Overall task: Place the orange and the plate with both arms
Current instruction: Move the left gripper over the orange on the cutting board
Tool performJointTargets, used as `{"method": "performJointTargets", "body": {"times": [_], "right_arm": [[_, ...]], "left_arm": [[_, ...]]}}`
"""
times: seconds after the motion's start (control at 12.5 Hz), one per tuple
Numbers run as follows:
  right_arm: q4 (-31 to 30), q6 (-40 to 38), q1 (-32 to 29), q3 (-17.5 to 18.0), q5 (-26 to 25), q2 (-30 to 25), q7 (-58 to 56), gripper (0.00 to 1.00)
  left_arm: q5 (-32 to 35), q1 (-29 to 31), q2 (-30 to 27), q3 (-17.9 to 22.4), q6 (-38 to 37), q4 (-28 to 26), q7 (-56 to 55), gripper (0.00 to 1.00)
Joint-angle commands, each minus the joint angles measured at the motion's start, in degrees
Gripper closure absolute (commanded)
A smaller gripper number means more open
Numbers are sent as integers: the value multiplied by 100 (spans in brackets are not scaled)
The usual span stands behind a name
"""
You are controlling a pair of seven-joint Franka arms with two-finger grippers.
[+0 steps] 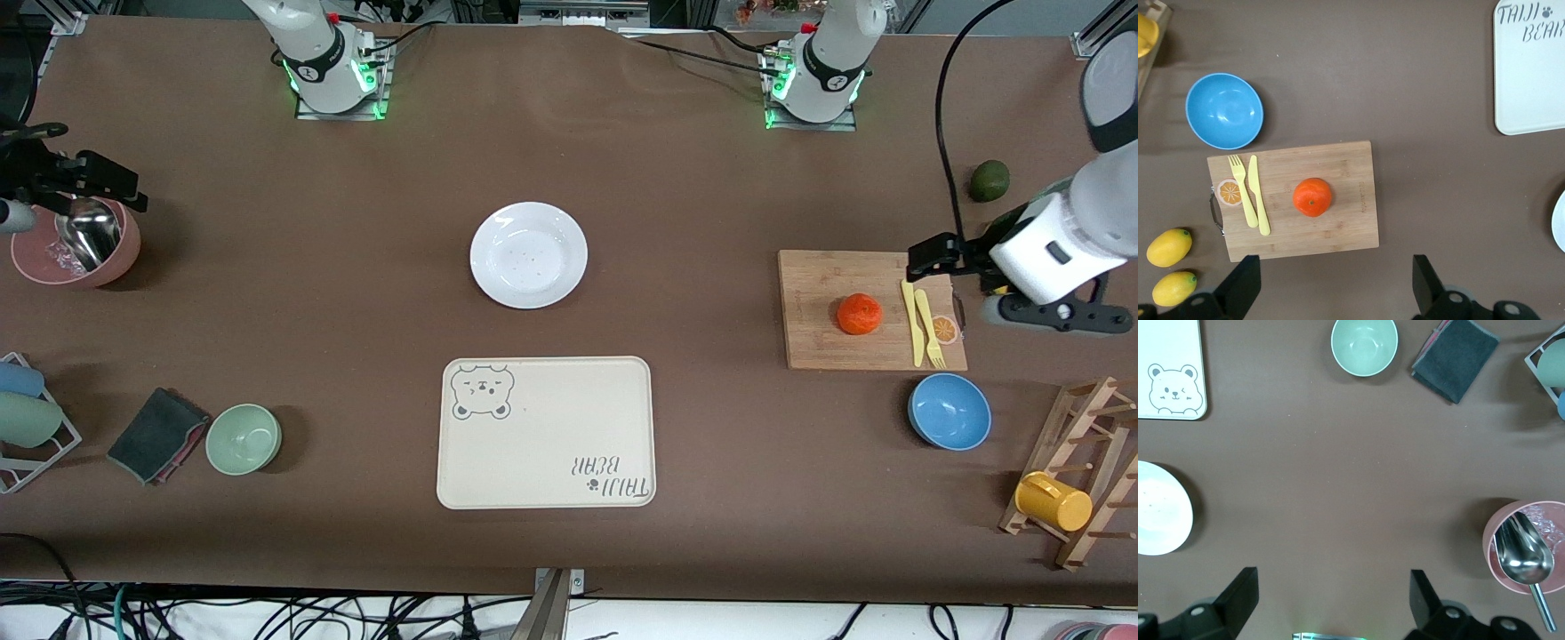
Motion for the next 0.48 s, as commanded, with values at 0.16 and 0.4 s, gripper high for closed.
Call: {"method": "performJointTargets", "body": {"times": [0.16,0.4], "right_arm": [[185,-108,-14,14,-288,72,-35,0],[142,-99,-32,-4,-332,81,-1,0]], "left_arm": [[-111,-465,-1070,486,1381,-1515,56,0],[-119,-556,-1001,654,1029,-1341,90,0]]}}
